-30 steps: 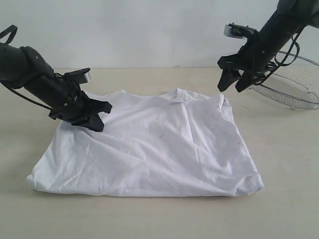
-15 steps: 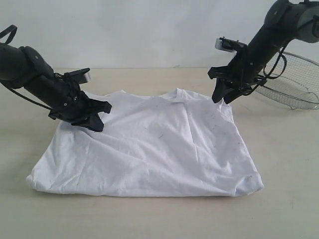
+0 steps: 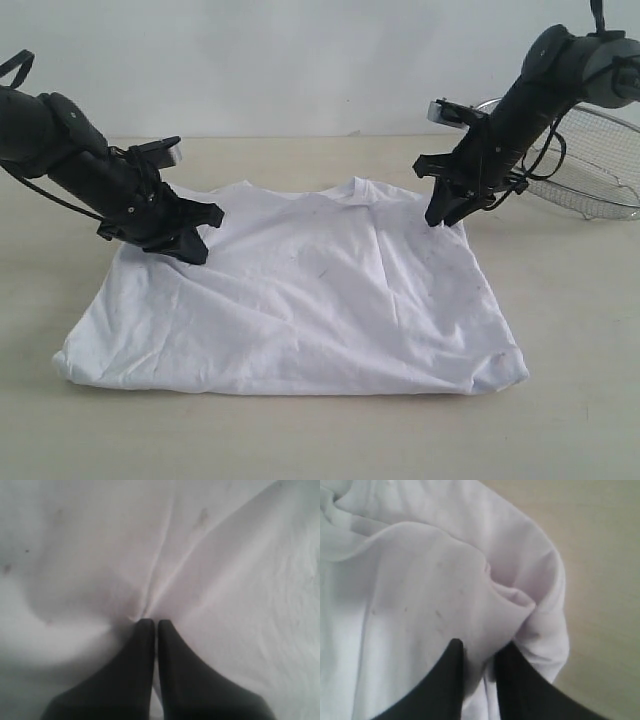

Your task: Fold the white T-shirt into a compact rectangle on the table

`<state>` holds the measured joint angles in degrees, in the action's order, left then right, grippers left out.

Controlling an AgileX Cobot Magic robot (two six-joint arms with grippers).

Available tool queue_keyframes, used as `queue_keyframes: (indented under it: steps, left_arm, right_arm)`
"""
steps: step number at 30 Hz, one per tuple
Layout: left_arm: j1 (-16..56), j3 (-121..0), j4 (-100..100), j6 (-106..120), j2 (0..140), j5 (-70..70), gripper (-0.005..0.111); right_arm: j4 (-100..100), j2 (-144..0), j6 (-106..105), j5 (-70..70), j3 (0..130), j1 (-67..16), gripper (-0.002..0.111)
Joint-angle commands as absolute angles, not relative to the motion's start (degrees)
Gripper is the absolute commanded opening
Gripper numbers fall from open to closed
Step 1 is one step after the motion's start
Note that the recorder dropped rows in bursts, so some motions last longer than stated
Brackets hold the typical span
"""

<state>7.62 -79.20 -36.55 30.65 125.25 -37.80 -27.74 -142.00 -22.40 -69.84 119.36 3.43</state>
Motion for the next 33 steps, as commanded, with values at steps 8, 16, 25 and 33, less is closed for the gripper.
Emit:
queue_keyframes:
  steps: [8, 16, 25, 33]
  left_arm:
    - [6.95, -78.33, -32.01, 30.38, 126.42, -38.59, 0.005]
    - [6.95, -78.33, -32.01, 30.38, 126.42, -38.69, 0.005]
    - [6.95, -78.33, -32.01, 30.38, 126.42, -38.69, 0.005]
    - [6.95, -78.33, -32.01, 30.38, 126.42, -38.69, 0.005]
  right_arm:
    - [-22.55, -141.79, -23.12, -69.96, 121.66, 3.46, 0.0]
    - [-17.65, -141.79, -19.6, -69.96, 125.26, 3.46, 0.0]
    - [-11.35, -141.79, -15.58, -69.4, 125.26, 3.46, 0.0]
    - [-11.37, -141.67, -16.37, -69.37, 125.84, 3.46, 0.0]
